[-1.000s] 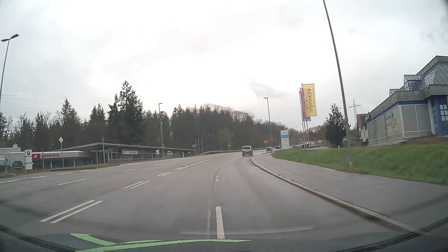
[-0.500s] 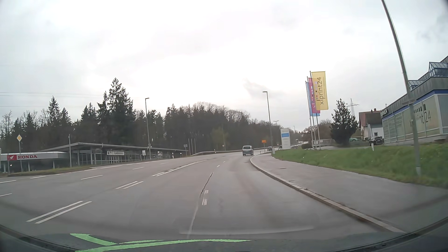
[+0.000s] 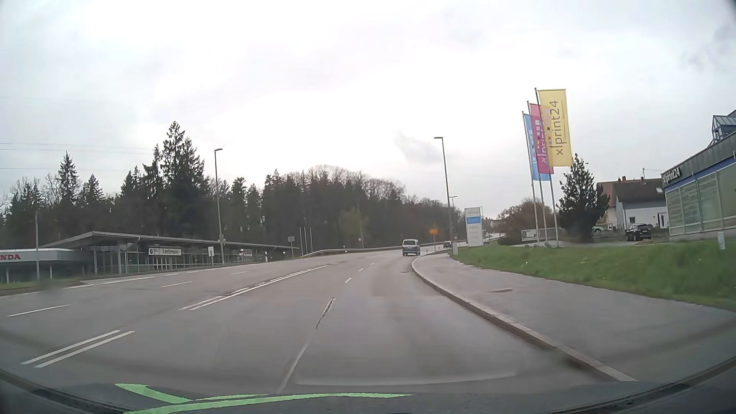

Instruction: Follow the waypoints while adhering to traffic rules and regulations

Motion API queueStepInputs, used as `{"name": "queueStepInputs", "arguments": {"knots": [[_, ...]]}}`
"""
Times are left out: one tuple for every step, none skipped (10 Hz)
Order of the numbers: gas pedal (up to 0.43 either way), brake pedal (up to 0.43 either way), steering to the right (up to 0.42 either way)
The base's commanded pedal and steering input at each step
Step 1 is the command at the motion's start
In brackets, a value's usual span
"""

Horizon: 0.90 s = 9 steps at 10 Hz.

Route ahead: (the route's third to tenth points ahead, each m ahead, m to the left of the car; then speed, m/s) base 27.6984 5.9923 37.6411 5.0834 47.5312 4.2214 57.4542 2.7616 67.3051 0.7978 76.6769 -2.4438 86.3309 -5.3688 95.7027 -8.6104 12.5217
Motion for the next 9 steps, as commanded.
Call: {"name": "queueStepInputs", "arguments": {"knots": [[0.287,0.000,0.005],[0.287,0.000,0.002],[0.287,0.000,0.002],[0.287,0.000,0.002],[0.287,0.000,0.002],[0.280,0.000,0.002],[0.280,0.000,0.002],[0.280,0.000,0.002],[0.280,0.000,0.005]]}}
